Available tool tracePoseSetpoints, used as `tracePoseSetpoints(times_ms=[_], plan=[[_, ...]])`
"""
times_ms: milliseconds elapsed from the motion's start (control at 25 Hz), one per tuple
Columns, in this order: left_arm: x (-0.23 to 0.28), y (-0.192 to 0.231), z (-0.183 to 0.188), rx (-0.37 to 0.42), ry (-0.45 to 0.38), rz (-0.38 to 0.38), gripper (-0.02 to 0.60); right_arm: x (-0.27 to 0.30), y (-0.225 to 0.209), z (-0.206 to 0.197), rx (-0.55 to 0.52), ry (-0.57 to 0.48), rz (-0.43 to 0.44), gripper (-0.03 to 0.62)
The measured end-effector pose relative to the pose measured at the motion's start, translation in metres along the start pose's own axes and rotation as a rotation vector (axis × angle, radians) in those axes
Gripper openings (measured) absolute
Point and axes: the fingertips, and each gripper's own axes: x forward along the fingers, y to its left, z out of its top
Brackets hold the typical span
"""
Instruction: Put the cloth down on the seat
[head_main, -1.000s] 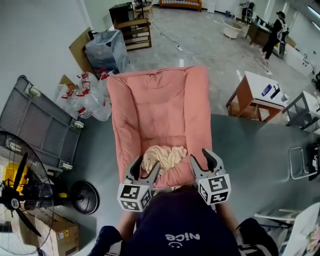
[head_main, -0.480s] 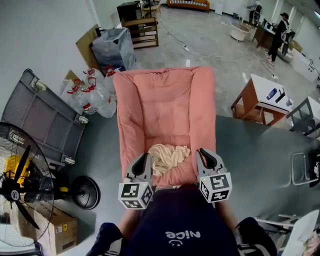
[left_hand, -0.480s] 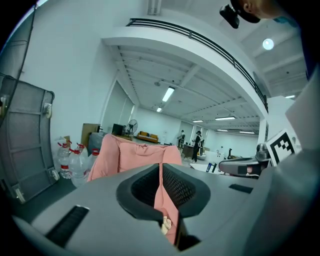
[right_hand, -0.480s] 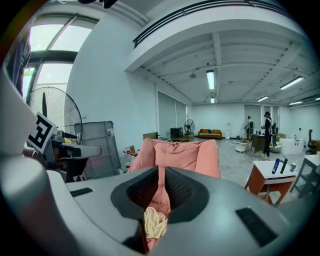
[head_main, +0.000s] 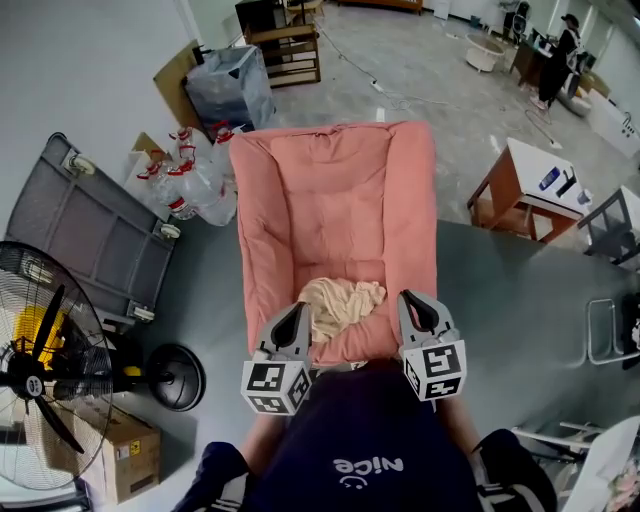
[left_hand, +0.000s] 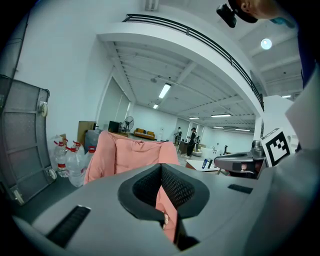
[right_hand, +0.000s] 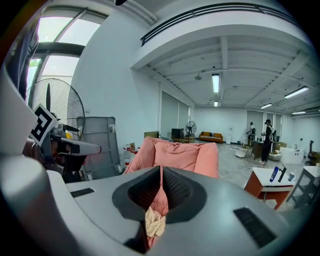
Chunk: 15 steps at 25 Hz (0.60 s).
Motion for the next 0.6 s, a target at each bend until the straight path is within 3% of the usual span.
tracePoseSetpoints(times_ms=[600], plan=[[-0.0029,0.0034,-0.0017,-0.006,-0.008,-0.020,0.020,0.0049,0.0057,0.0025,-0.023,-0.013,0.009,0.054]])
